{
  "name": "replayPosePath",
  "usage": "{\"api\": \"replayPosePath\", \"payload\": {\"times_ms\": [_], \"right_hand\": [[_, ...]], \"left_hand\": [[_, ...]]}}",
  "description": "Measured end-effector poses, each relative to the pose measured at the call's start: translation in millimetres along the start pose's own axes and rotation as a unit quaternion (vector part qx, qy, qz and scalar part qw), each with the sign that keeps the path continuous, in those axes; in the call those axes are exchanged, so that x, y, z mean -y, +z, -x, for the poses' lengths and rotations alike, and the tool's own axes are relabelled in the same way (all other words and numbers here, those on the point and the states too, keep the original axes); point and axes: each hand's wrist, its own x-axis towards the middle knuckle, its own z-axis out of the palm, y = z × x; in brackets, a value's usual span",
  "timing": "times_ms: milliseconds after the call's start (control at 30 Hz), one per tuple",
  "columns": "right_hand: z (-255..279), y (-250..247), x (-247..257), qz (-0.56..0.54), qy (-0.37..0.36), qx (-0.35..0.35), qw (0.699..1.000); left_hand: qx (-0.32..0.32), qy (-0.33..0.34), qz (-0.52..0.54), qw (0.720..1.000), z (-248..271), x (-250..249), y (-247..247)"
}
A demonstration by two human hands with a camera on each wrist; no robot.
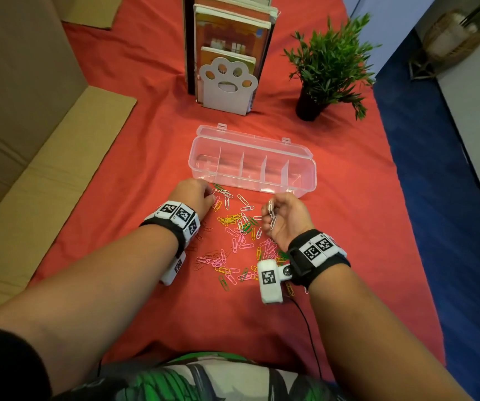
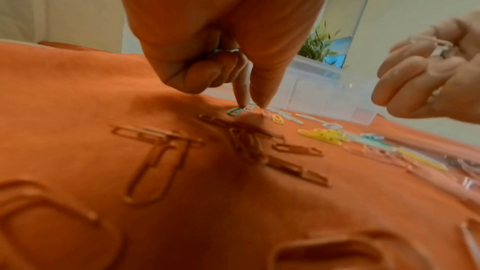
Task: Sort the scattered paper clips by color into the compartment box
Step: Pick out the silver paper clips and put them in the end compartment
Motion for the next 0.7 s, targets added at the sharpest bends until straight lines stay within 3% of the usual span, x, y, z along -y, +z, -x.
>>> {"api": "replayPosePath", "payload": {"times_ms": [133,233,300,400,467,567,700], "right_hand": [[-5,9,-2,0.083,0.016,-0.037,0.996],[-15,15,-7,0.239,-0.017,-0.07,0.968],[-21,19,-7,0.394,-0.078,-0.091,0.911],[-28,24,-10,0.61,-0.171,-0.11,0.766],[-33,27,-17,0.683,-0.214,-0.099,0.691],[-36,31,-28,0.729,-0.259,-0.083,0.628],[-33,32,-34,0.738,-0.285,-0.094,0.605]], "left_hand": [[0.01,0.002,-0.048,0.999,-4,-3,5],[0.02,-0.01,-0.079,0.997,-3,-1,7],[0.033,-0.01,-0.098,0.995,-1,3,7],[0.035,0.015,-0.108,0.993,4,9,5],[0.025,0.049,-0.118,0.991,8,10,4],[0.024,0.08,-0.139,0.987,13,10,5],[0.031,0.079,-0.165,0.983,13,10,6]]}}
